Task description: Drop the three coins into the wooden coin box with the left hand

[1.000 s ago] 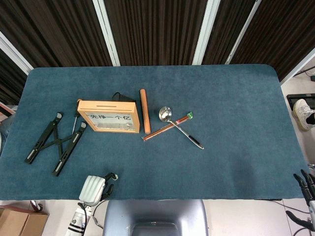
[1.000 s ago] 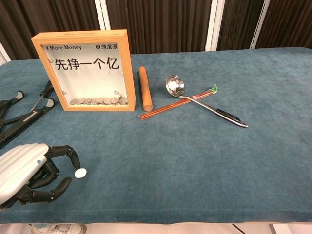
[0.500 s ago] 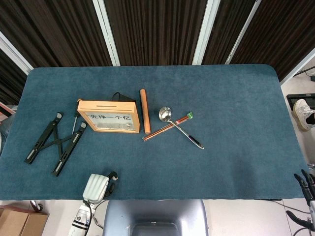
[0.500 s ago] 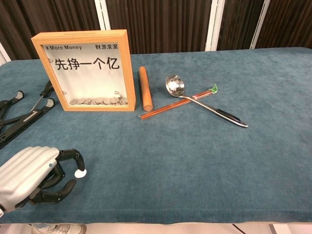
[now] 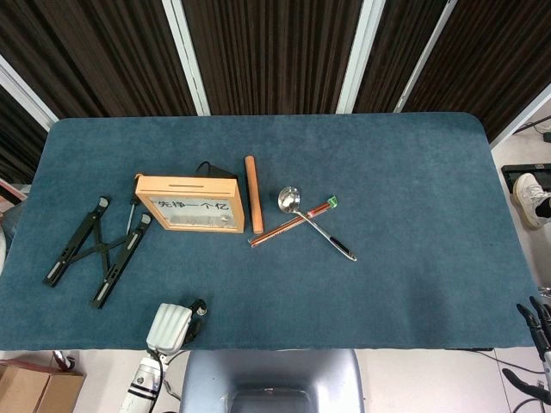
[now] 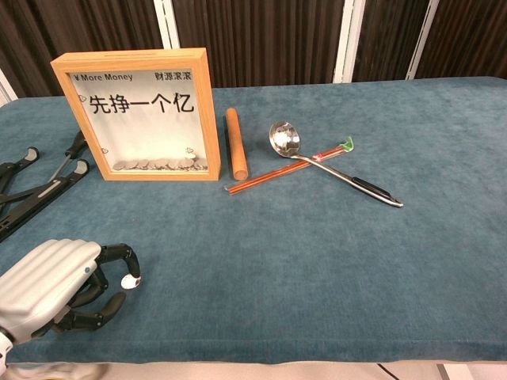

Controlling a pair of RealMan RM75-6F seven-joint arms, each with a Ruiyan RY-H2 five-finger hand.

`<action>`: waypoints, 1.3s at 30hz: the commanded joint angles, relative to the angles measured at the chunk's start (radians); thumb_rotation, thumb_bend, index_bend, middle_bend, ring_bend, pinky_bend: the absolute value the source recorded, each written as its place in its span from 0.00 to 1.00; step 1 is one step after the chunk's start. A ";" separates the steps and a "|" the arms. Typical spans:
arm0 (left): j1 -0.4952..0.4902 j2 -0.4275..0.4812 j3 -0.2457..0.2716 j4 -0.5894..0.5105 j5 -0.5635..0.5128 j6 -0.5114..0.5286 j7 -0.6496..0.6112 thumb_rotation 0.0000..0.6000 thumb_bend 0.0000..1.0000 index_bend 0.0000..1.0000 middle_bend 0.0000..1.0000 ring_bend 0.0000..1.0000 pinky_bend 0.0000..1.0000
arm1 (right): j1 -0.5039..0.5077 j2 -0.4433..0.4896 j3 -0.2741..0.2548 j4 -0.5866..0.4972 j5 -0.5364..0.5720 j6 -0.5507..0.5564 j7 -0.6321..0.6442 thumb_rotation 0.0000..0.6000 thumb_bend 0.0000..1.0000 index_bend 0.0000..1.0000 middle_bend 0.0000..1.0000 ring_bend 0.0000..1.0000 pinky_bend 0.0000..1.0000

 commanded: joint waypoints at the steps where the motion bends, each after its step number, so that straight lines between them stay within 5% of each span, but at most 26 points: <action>1: 0.000 0.000 -0.001 0.001 0.001 -0.001 -0.001 1.00 0.43 0.43 1.00 1.00 1.00 | 0.000 0.000 0.000 0.000 0.000 0.000 -0.001 1.00 0.21 0.00 0.00 0.00 0.00; 39: -0.004 -0.009 -0.017 0.026 -0.005 -0.031 0.012 1.00 0.43 0.42 1.00 1.00 1.00 | 0.000 0.004 0.000 -0.001 0.005 -0.003 0.006 1.00 0.21 0.00 0.00 0.00 0.00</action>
